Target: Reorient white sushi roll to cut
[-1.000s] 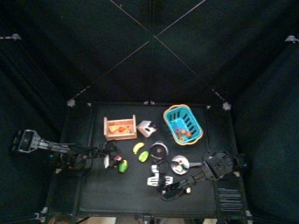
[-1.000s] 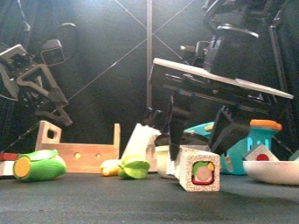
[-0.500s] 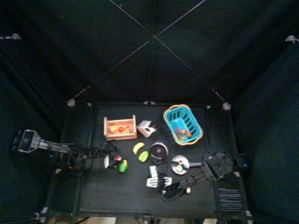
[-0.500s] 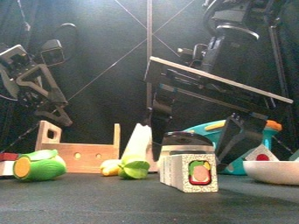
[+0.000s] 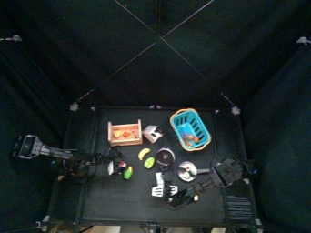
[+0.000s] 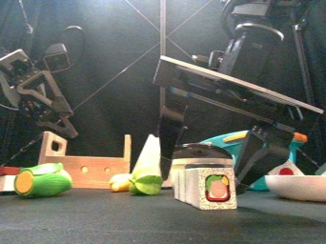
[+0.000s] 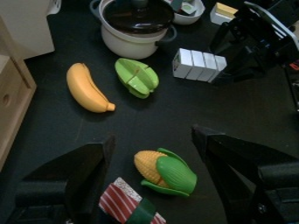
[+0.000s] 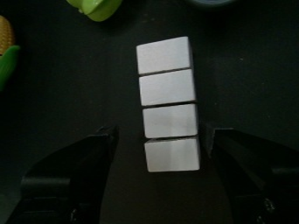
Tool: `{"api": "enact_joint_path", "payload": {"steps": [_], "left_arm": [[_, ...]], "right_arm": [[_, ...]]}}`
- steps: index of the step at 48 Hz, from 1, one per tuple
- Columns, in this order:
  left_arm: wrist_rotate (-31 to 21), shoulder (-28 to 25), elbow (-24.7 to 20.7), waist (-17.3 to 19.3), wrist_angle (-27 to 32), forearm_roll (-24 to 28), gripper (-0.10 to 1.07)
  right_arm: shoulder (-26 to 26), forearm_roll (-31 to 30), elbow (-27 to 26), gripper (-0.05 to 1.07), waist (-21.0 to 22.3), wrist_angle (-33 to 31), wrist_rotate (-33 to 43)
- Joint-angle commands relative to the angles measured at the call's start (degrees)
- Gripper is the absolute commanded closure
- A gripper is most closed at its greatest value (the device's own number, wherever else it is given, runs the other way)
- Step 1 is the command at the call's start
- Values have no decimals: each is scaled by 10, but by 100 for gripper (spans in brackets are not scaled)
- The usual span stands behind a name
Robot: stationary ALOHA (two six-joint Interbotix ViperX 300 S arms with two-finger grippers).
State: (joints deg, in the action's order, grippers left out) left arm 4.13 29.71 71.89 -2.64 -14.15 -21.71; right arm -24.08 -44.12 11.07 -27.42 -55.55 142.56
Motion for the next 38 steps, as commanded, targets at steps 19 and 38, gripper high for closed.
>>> {"api": "enact_joint_path", "payload": {"steps": [19,38], "left_arm": [[1,0,-4,-1,-2,0,-4],[1,0,-4,-1,-2,-1,-4]], "right_arm": [[5,-5,-25,1,-3,3,-2],[22,1,-18,1,-21,-54,-7]]}}
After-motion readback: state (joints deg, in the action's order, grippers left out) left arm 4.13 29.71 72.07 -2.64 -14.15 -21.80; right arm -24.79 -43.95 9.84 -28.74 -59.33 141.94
